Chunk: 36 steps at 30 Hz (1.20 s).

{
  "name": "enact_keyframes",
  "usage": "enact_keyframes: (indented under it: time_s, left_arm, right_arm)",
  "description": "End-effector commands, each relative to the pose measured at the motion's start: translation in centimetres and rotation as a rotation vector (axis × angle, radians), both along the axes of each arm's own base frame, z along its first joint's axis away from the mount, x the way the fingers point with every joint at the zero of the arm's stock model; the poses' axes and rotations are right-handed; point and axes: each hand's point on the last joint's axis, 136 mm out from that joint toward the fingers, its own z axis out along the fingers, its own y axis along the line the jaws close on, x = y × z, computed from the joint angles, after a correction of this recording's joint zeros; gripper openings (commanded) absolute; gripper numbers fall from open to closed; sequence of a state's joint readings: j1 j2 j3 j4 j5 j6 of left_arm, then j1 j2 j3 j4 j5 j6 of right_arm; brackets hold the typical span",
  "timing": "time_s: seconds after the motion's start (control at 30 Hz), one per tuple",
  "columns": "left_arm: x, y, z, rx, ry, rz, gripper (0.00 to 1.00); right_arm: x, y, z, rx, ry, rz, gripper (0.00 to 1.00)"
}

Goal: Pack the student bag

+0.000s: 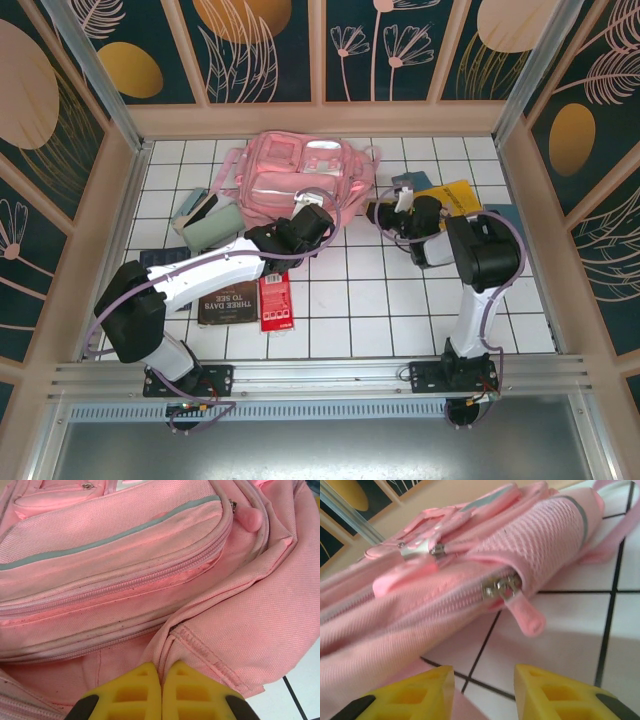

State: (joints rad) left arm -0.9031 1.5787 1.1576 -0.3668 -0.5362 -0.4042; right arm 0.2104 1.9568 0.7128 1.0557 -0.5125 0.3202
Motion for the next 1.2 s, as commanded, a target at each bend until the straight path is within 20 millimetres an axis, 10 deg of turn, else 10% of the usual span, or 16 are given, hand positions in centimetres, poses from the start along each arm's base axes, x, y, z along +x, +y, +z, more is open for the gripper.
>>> enact_keyframes:
  time_s: [0.0,0.53,0.67,1.17]
  left_arm:
    - [1.3,1.0,4.0,-0.037,-0.101,0.065,0.0]
    - [0.9,0.7,3.8,-0.063,-0.081,0.048,0.0]
    - [0.8,0.7,3.7,-0.067,-0.08,0.05,0.0]
    - [0.8,0.7,2.9,-0.068,-0.074,0.053,0.0]
  right_arm:
    - [0.3,0.7,0.1,0.027,0.012,0.05,0.37]
    - [2.1,1.5,-0.3,0.052,0.084,0.04,0.34]
    - [1.9,1.6,0.4,0.058,0.06,0.049,0.0]
    - [-1.9,-0.7,1.9,0.021,0.054,-0.03,0.0]
